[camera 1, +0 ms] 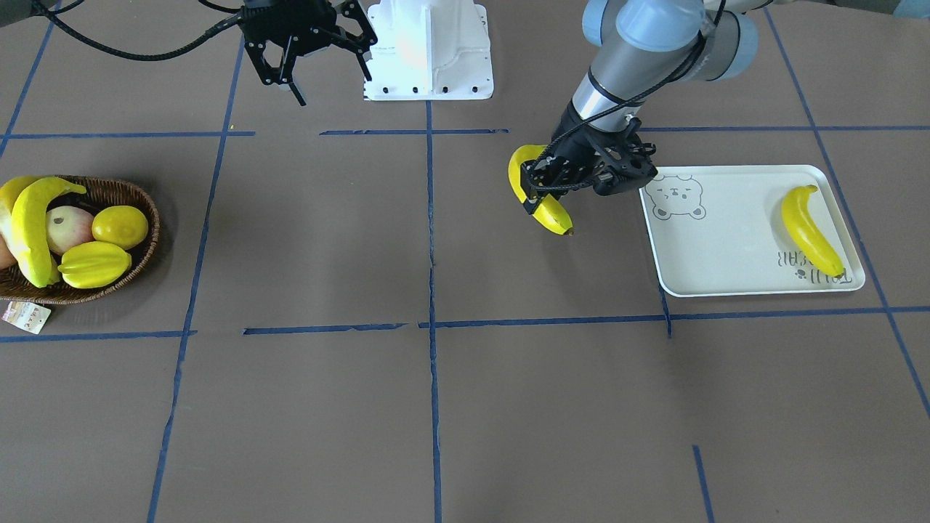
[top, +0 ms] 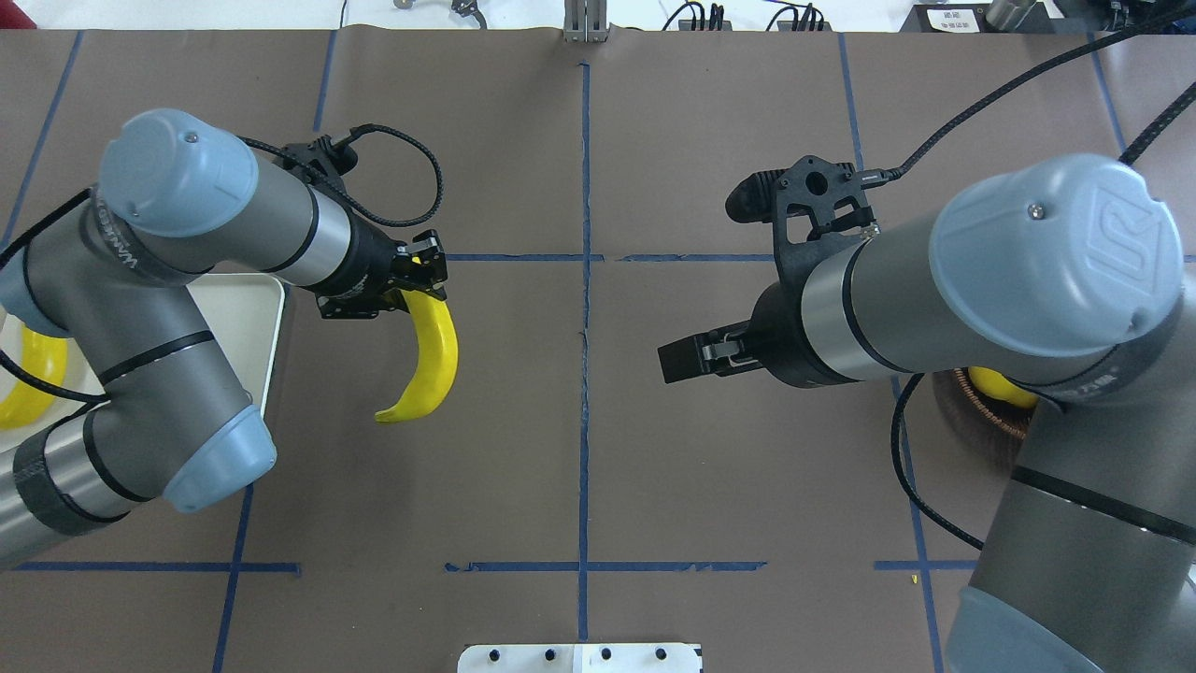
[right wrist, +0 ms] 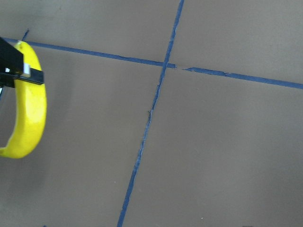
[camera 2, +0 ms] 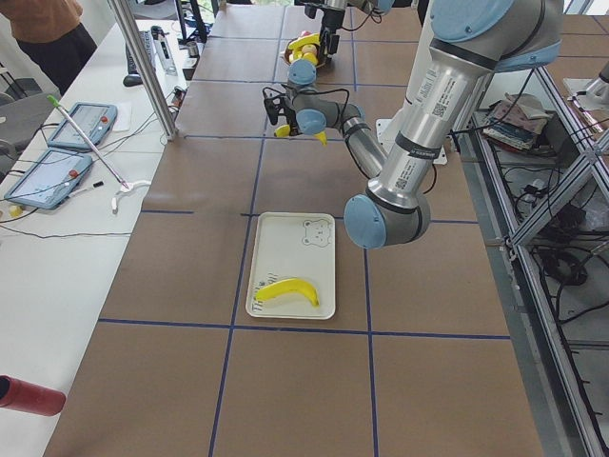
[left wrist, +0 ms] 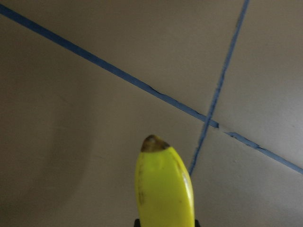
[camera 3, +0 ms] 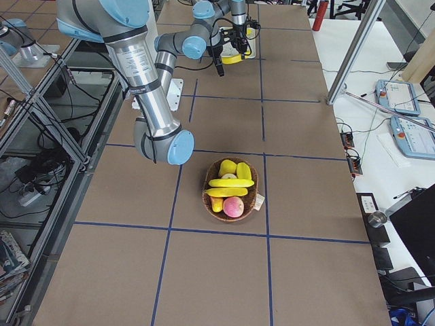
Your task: Transfer all bananas from basket to plate
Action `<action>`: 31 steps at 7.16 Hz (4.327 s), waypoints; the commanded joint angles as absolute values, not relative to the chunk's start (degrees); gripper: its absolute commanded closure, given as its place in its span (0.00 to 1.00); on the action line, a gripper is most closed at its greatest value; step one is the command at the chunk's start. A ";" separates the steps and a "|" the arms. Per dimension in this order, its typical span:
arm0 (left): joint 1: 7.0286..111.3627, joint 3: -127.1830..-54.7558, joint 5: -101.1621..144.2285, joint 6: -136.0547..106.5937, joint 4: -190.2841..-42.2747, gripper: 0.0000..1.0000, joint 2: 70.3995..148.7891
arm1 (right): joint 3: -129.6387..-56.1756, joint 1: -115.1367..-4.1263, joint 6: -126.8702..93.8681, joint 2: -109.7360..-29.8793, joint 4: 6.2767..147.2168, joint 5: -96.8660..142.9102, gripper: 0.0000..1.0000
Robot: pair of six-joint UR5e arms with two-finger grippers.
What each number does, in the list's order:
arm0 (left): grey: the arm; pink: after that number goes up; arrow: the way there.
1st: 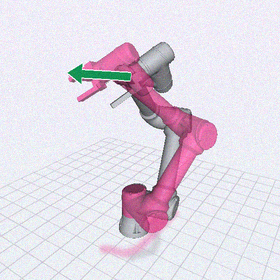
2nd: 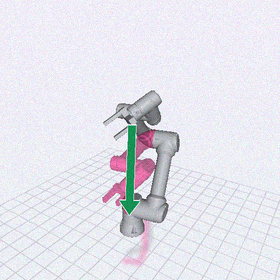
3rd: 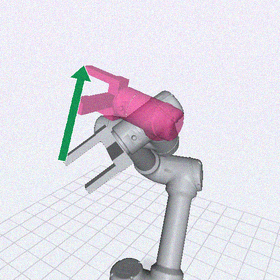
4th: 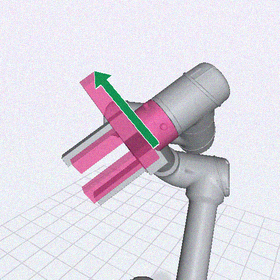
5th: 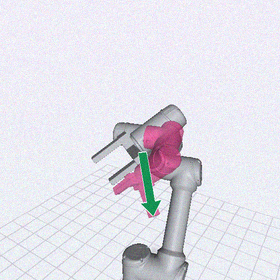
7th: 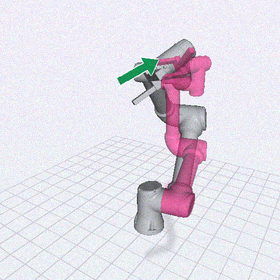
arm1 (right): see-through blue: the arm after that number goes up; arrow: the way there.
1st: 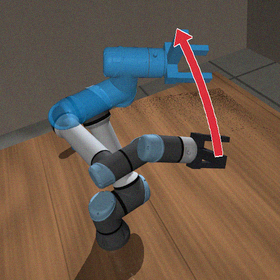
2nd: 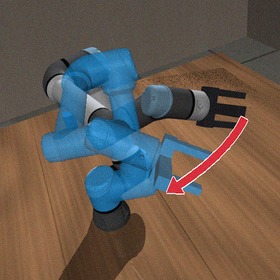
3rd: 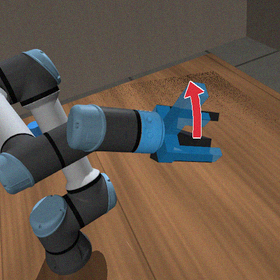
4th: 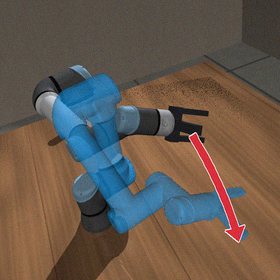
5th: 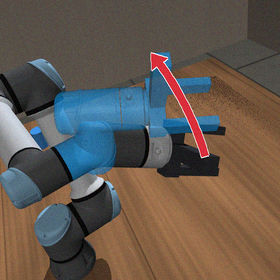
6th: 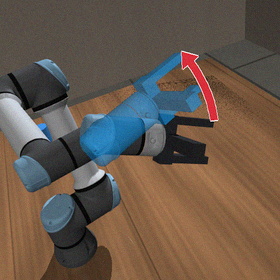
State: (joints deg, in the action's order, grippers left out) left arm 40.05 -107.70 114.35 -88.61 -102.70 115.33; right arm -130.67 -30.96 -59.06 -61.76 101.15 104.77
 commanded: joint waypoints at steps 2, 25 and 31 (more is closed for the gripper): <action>46.30 -108.72 114.35 -70.03 -99.14 1.00 103.40 | -130.43 -35.67 -58.37 -66.16 101.16 106.69 0.00; 60.47 -103.62 126.03 -63.80 -110.13 0.00 95.79 | -129.73 -51.28 -36.73 -85.13 100.55 110.90 0.00; 54.23 -104.59 125.24 -72.60 -110.21 0.00 99.84 | -114.02 -60.73 -27.51 -95.70 82.97 124.01 0.00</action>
